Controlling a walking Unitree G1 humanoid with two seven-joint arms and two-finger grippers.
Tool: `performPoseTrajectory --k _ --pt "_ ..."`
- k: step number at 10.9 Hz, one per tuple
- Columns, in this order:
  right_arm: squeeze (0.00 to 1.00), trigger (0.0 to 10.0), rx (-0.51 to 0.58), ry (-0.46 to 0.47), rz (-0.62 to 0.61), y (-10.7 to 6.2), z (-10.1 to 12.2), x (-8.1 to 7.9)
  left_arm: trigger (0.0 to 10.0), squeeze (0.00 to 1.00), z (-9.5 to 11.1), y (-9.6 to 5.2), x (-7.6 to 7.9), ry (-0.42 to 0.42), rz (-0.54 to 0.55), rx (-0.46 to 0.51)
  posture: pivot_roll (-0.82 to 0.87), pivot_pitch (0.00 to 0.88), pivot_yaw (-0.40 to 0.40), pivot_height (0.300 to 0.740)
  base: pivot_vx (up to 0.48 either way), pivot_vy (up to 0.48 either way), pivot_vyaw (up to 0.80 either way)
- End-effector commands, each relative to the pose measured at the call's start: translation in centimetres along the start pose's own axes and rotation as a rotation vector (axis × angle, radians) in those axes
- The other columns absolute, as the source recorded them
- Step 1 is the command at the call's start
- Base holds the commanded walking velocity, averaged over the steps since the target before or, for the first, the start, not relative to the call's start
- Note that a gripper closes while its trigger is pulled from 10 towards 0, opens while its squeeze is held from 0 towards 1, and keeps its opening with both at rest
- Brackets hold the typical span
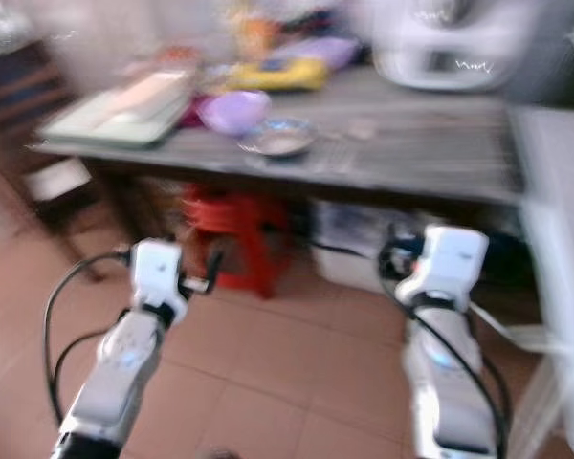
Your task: Setting the table
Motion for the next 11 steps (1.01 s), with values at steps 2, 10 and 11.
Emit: performPoseTrajectory --k 2,10,11 --pt "0.0 10.0 0.003 0.012 0.015 0.0 0.1 -0.7 10.0 0.0 0.1 0.0 -0.6 0.02 0.002 0.01 -0.16 0.07 0.108 0.74 -0.131 0.0 -0.24" --pt "0.0 10.0 0.013 0.004 0.002 -0.2 0.0 -0.6 10.0 0.0 1.7 0.0 1.2 -0.084 -0.113 0.094 -0.16 0.084 0.119 0.74 0.0 0.0 0.0" --pt "0.0 10.0 0.009 0.005 0.004 -0.2 -0.1 -0.6 10.0 0.0 1.7 0.0 1.2 -0.085 -0.118 0.095 -0.16 0.084 0.121 0.74 0.0 -0.277 0.0"
Point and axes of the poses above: a point about 5 cm out from each wrist's last joint towards the gripper, its own y axis pointing out of the wrist towards the gripper, its own z axis along the axis of the wrist's last joint, x = y × z, the point moved 6 cm from there along y, pointing out of the wrist towards the gripper, and after that the axes turned 13 degrees about y, right-handed, at the moved point
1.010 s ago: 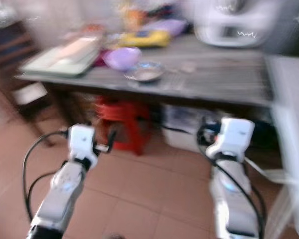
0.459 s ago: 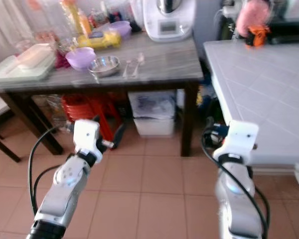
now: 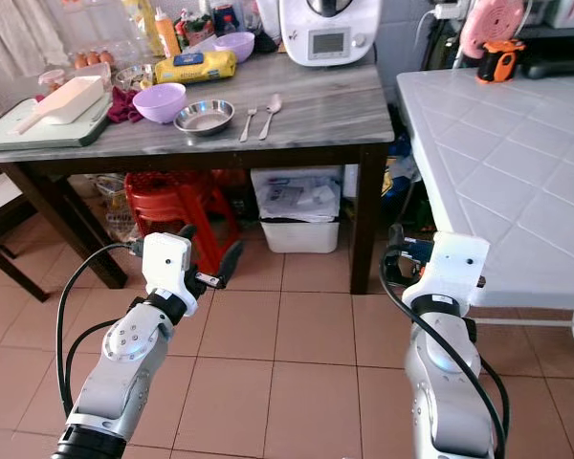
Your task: Setting the table
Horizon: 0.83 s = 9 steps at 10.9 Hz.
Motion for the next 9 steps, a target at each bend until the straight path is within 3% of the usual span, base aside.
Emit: performPoseTrajectory --k 1,4,9 --pt "0.0 10.0 0.015 -0.001 0.012 0.01 0.34 -0.54 10.0 0.0 0.29 -0.01 -0.43 0.005 0.001 0.011 -0.16 0.084 0.121 0.74 0.0 -0.315 0.0" --pt "0.0 10.0 0.013 0.009 0.005 -0.05 0.32 -0.47 10.0 0.0 0.37 0.07 -0.15 -0.002 -0.013 0.013 -0.16 0.088 0.125 0.74 0.0 -0.33 0.0" --pt "0.0 10.0 0.029 0.006 -0.006 -0.26 0.61 -0.14 10.0 0.0 0.31 0.15 0.11 -0.004 -0.037 0.014 -0.17 0.089 0.131 0.74 0.0 -0.48 0.0"
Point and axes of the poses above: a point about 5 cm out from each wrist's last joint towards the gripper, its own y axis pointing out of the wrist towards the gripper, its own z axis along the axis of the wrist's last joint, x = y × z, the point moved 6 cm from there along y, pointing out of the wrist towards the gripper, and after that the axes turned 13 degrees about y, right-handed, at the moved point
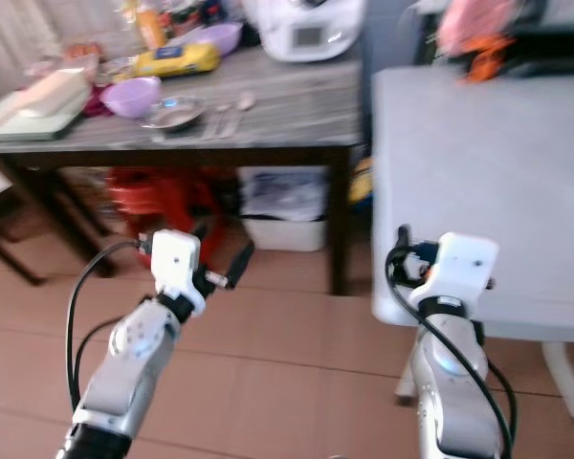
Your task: Setting the table
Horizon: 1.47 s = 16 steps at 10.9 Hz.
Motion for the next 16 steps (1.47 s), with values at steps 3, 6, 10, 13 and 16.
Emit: performPoseTrajectory --k 3,6,10,13,16 --pt "0.0 10.0 0.028 0.011 0.019 0.0 0.6 -0.9 10.0 0.0 -0.6 -0.5 -0.8 0.005 0.009 -0.019 -0.17 0.085 0.128 0.74 0.0 -0.48 0.0" --pt "0.0 10.0 0.04 0.027 -0.009 0.1 0.8 -0.4 10.0 0.0 -0.6 -0.4 -0.8 0.006 0.003 -0.016 -0.17 0.083 0.131 0.74 0.0 -0.48 0.0" --pt "0.0 10.0 0.044 0.022 -0.027 0.0 0.8 -0.1 10.0 0.0 -0.6 -0.3 -0.6 0.006 -0.001 -0.014 -0.17 0.087 0.131 0.74 0.0 -0.48 0.0" --pt "0.0 10.0 0.032 0.029 -0.034 -0.3 0.3 0.0 10.0 0.0 -0.6 -0.4 -0.6 0.007 0.013 -0.013 -0.17 0.092 0.137 0.74 0.0 -0.279 0.0" --pt "0.0 10.0 -0.026 0.062 0.008 -0.5 -1.1 -0.6 10.0 0.0 -0.8 -0.4 -0.7 0.006 0.01 -0.021 -0.17 0.096 0.149 0.74 0.0 0.0 0.0"
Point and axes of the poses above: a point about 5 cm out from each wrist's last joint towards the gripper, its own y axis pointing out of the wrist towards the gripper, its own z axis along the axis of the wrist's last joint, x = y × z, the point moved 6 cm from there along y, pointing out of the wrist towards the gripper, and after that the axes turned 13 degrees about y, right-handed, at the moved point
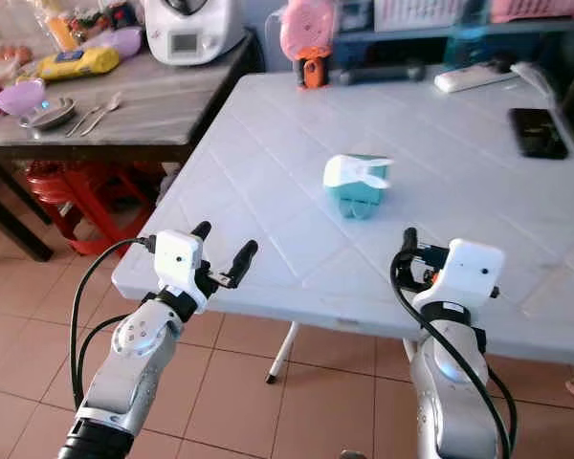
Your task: Setting the table
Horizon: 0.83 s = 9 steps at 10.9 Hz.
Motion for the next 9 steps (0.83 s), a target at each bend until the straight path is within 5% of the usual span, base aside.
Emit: performPoseTrajectory --k 1,9 --pt "0.0 10.0 -0.032 0.035 0.055 0.0 -0.8 -1.4 10.0 0.0 -0.6 -0.5 -1.2 0.022 0.027 -0.024 -0.17 0.097 0.15 0.74 0.0 0.0 0.0" --pt "0.0 10.0 -0.045 0.13 0.167 4.2 -0.1 -3.6 10.0 0.0 -0.3 -0.9 -0.8 0.024 0.014 -0.019 -0.13 0.119 0.148 0.74 0.0 0.0 0.0"
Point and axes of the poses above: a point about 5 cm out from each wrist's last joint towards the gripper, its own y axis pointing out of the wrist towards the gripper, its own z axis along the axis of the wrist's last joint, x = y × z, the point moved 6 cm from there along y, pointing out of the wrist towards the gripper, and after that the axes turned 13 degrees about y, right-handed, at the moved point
